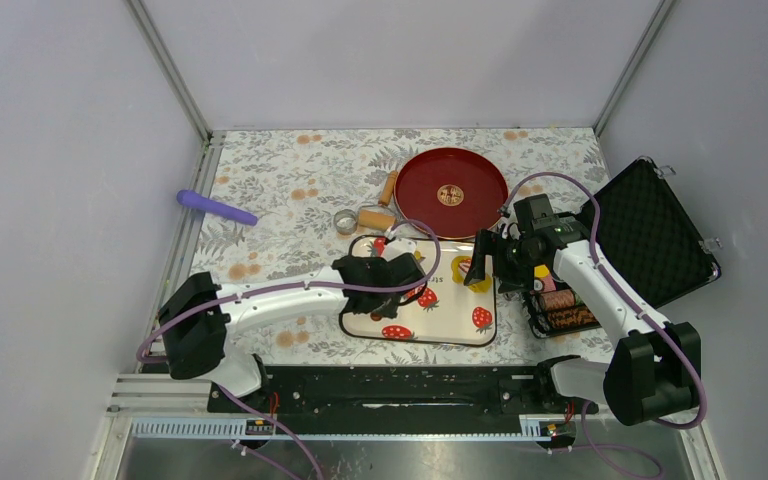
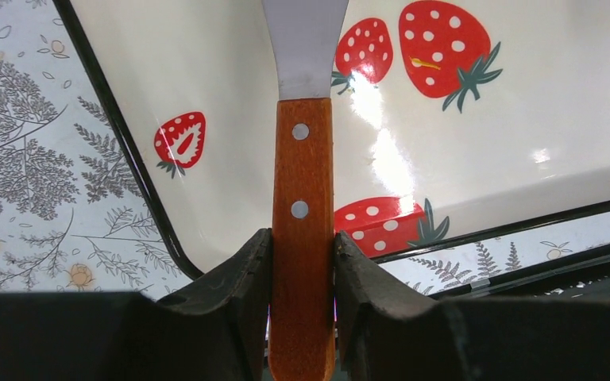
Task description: Roll out the dumpling wrappers from the dough
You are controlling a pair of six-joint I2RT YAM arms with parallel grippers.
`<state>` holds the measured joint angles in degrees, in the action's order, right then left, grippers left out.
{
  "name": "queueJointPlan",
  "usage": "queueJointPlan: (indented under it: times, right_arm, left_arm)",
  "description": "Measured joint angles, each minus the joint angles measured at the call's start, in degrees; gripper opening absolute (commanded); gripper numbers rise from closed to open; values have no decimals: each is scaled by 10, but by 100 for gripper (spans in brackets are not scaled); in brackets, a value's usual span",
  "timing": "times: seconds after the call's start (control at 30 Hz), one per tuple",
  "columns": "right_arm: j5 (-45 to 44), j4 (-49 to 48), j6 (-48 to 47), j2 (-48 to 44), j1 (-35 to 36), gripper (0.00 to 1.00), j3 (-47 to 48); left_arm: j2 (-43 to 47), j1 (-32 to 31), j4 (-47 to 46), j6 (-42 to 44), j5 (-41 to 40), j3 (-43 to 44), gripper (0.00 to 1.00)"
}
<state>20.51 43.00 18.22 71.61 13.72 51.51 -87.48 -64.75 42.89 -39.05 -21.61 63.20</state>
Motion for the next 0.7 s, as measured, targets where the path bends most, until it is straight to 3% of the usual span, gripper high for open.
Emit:
queueJointPlan:
  times: [0.7]
  right_arm:
    - [1,1,3,0,0,97,31]
  left_arm:
    - [1,-3,15,23,-48,95,0]
